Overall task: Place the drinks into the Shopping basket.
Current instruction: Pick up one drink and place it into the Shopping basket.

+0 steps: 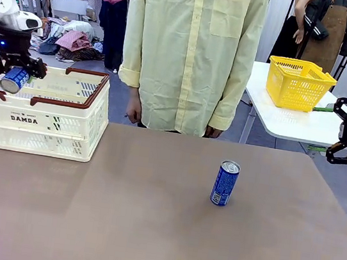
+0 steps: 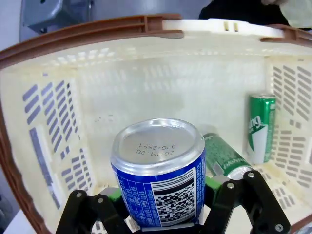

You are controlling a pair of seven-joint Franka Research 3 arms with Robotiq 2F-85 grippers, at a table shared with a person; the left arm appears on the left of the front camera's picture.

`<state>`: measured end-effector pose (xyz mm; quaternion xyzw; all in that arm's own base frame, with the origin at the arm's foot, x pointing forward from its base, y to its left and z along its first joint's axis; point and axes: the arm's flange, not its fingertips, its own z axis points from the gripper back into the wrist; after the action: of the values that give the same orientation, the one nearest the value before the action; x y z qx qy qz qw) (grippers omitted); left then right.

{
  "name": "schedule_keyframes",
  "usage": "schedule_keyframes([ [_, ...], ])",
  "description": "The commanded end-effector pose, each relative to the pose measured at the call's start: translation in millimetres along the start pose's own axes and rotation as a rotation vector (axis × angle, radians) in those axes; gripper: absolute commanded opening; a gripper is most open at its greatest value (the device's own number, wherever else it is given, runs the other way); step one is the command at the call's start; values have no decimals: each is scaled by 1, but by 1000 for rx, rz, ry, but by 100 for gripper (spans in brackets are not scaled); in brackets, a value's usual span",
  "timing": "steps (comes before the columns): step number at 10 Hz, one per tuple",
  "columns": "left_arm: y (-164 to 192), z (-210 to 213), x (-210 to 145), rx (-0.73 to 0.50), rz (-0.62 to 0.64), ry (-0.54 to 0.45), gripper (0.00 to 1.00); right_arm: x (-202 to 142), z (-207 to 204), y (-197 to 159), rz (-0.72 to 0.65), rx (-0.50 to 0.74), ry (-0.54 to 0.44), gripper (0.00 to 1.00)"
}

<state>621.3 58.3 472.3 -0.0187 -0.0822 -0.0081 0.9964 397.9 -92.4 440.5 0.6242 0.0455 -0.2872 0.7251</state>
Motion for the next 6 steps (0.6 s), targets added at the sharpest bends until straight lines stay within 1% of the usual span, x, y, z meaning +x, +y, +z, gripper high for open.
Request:
schedule_keyframes([
  [1, 9, -9, -1, -8, -27, 13, 0, -1, 2, 3, 4, -6, 9, 100],
  [4, 14, -43, 1, -42, -52, 92, 0, -1, 2, 3, 4, -6, 9, 100],
  [5, 14, -52, 0, -40, -40, 100, 0, -1, 2, 3, 4, -6, 9, 100],
  [6, 13, -57, 0, -54, -58, 106, 0, -1, 2, 3, 4, -6, 9, 100],
])
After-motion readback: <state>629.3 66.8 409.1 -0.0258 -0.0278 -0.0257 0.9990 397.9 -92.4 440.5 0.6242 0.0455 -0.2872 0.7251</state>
